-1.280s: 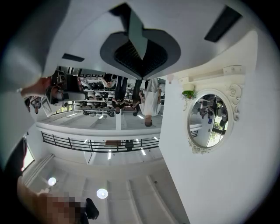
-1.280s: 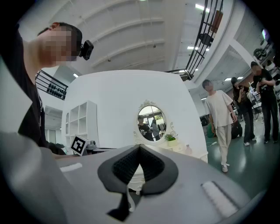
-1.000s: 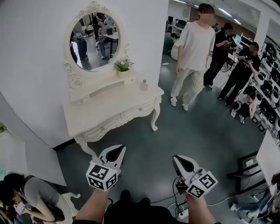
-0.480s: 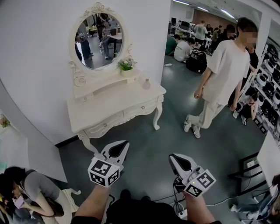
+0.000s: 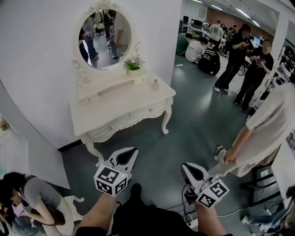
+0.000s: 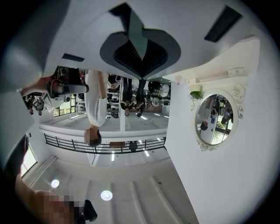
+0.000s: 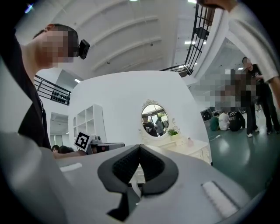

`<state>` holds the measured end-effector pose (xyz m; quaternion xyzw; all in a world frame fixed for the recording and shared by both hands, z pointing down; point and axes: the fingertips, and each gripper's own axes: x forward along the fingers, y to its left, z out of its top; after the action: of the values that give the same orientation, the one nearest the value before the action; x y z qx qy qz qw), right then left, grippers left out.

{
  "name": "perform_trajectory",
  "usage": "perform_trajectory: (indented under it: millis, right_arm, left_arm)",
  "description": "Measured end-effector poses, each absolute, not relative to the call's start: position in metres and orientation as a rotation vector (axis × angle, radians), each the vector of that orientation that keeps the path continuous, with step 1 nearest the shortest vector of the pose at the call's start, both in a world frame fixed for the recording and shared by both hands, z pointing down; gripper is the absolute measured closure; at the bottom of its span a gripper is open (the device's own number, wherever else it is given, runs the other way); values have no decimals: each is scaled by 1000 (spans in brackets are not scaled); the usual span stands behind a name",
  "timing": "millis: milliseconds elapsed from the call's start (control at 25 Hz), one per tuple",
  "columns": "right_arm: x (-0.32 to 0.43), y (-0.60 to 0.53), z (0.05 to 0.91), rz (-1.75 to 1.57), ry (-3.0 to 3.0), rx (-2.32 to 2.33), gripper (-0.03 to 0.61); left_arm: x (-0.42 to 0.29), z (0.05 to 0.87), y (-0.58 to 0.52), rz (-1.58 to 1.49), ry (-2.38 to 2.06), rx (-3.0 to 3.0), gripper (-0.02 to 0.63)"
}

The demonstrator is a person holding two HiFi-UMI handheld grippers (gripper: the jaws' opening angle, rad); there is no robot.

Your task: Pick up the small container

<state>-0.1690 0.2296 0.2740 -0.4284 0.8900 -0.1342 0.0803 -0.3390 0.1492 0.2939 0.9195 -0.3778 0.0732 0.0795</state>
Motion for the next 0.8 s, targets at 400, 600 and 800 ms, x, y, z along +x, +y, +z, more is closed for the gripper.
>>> perform_trajectory:
  millis: [400,600,800]
  right_arm:
    - [-25,253,342,-360,2679,-1254,568]
    - [60,264,381,-352,2693,-1241,568]
    - [72,235,384,-343,2702,-1231,568]
  left_arm:
    - [-203,362,176,174,-1185,2766,607]
    - [-117,402,190,167,-1206,2762,607]
    - [-101,409,162,174,-1199,2763,607]
